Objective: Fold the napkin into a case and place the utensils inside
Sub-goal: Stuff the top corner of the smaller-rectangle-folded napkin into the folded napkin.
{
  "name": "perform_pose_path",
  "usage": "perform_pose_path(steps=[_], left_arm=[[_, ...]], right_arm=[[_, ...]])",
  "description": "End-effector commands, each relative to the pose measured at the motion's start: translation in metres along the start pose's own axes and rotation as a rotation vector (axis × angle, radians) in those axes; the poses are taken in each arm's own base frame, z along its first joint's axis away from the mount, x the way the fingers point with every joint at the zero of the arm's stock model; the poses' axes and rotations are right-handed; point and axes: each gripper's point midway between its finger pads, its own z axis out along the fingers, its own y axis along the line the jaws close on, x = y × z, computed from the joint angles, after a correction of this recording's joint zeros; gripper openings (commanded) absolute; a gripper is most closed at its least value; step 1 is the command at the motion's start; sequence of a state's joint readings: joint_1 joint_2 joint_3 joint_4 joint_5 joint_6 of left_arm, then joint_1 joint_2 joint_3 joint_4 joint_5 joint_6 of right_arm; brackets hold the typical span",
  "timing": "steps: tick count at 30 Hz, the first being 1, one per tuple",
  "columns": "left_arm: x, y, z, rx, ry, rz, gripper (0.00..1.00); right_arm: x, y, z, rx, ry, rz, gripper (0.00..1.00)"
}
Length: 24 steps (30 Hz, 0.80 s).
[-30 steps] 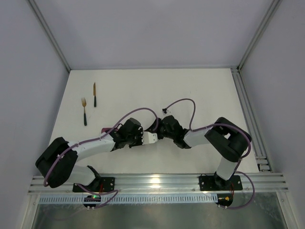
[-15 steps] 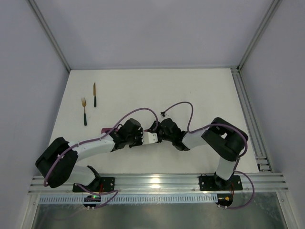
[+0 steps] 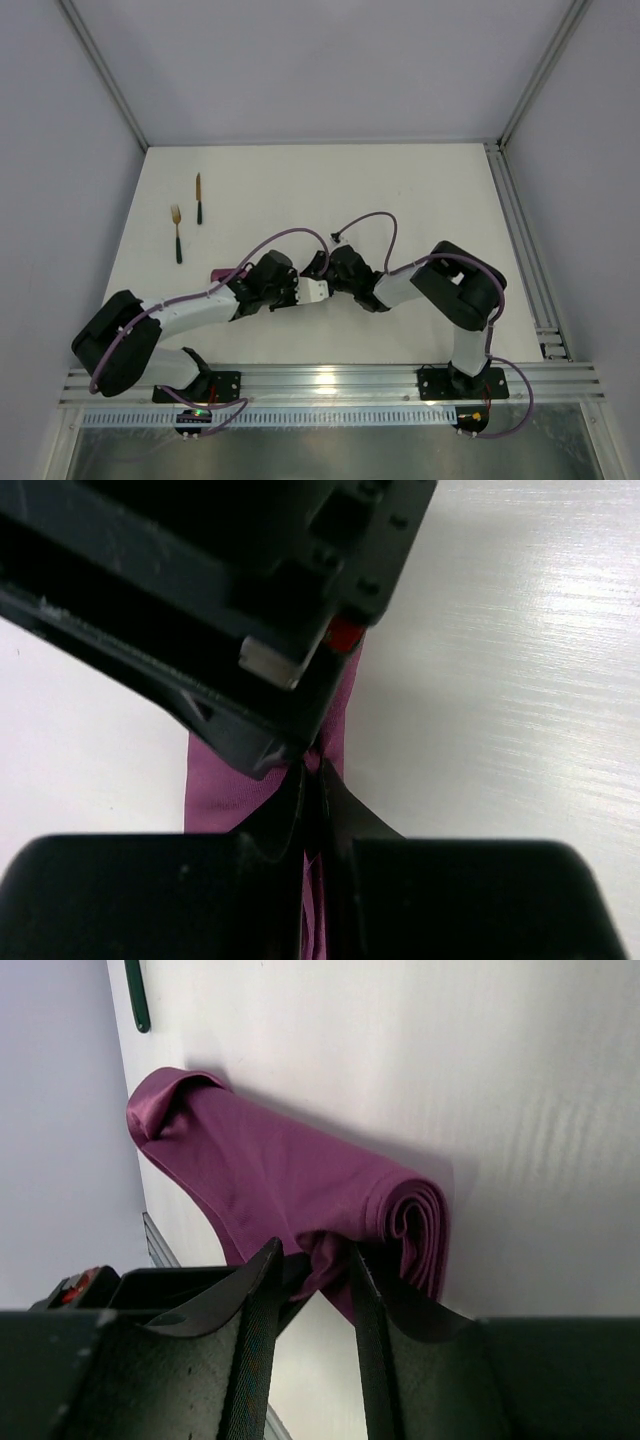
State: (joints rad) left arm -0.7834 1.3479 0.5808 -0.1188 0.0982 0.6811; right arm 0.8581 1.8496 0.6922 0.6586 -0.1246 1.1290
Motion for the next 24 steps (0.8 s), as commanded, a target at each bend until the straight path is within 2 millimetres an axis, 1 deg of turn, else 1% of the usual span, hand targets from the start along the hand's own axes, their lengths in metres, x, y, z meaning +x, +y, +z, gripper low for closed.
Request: perform_pose_path(steps=[1,5,7,10,12,14,17,18,19,20,21,23,24], left_arm=[[-0.015,0.009,-0.005,-0.041,-0.073,0.008,0.02],[-0.018,0.011,-0.007,-0.06,-0.094,0.013,0.02],[-0.016,0.009,-0.006,-0.056,-0.092,0.012,0.01],[-0.014,0.008,-0.005,-0.059,-0.09,0.015,0.01],[-0.013,0.009,-0.006,-0.064,-0.089,0.018,0.0],[-0.013,0.008,-0.007,-0.063,-0.09,0.019,0.0],[-0.01,0.005,-0.008,-0.044,-0.083,0.011,0.01],[-0.011,0.002,-0.008,-0.027,-0.089,0.004,0.09],[-0.005,-0.003,-0.009,0.004,-0.067,-0.016,0.17],[-0.009,-0.002,-0.012,0.019,-0.07,-0.025,0.26],[-0.01,-0.002,-0.014,0.033,-0.066,-0.041,0.35],[-0.015,-0.002,-0.021,0.063,-0.067,-0.098,0.41],[-0.017,0.0,-0.023,0.07,-0.069,-0.116,0.44]], right_arm=[[-0.006,0.007,0.015,-0.008,-0.017,0.001,0.37],[-0.01,0.006,0.02,-0.022,-0.03,0.026,0.37],[-0.012,0.007,0.022,-0.026,-0.037,0.03,0.35],[-0.014,0.007,0.025,-0.026,-0.038,0.032,0.3],[-0.014,0.001,0.028,-0.017,-0.036,0.039,0.27],[-0.013,-0.005,0.03,-0.002,-0.037,0.041,0.16],[-0.013,-0.01,0.028,-0.002,-0.05,0.038,0.04],[-0.015,-0.014,0.026,0.004,-0.062,0.036,0.04],[-0.016,-0.015,0.025,0.005,-0.07,0.035,0.04],[-0.014,-0.018,0.022,0.007,-0.069,0.035,0.04],[-0.016,-0.014,0.021,-0.013,-0.077,0.031,0.04],[-0.015,-0.011,0.021,-0.025,-0.071,0.026,0.04],[-0.015,-0.007,0.021,-0.045,-0.067,0.019,0.04]])
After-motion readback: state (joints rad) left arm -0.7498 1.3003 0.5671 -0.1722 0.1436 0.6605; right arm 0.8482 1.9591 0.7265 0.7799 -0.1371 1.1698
